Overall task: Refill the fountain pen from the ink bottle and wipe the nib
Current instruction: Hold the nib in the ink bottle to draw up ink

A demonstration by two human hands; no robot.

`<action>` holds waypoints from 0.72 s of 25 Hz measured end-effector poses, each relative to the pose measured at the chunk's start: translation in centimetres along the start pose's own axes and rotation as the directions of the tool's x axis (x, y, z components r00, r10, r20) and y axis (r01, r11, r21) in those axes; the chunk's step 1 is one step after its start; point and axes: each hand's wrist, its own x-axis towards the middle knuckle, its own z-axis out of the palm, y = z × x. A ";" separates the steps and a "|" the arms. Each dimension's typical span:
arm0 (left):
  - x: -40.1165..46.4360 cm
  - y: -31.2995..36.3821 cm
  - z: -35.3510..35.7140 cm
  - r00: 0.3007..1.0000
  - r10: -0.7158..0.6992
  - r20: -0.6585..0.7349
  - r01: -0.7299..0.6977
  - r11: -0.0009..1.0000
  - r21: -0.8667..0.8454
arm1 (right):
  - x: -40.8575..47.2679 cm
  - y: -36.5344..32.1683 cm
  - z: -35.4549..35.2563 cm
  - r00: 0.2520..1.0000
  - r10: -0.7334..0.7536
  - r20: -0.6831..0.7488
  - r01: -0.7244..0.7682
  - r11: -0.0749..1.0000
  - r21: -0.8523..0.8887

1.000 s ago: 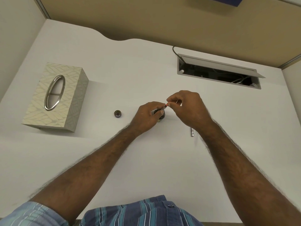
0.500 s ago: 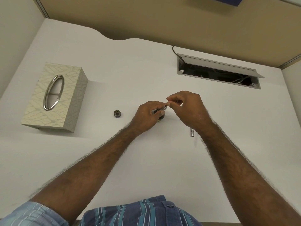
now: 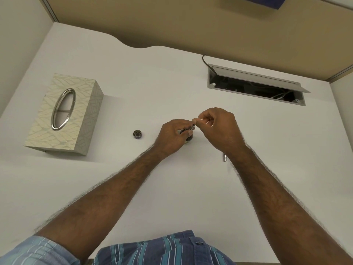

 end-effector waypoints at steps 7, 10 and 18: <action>0.1 -0.2 0.0 0.999 0.042 0.016 -0.043 0.999 0.016 | 0.0 0.1 -0.1 0.996 -0.085 0.010 0.084 0.996 0.015; 0.1 -0.2 -0.1 0.998 0.042 0.044 -0.043 0.999 0.032 | 0.1 0.2 0.4 0.999 -0.042 -0.013 0.042 0.999 0.014; 0.1 -0.1 -0.1 0.995 0.059 0.076 -0.062 0.997 0.045 | 0.0 0.4 0.3 0.999 -0.047 -0.010 0.047 0.998 0.040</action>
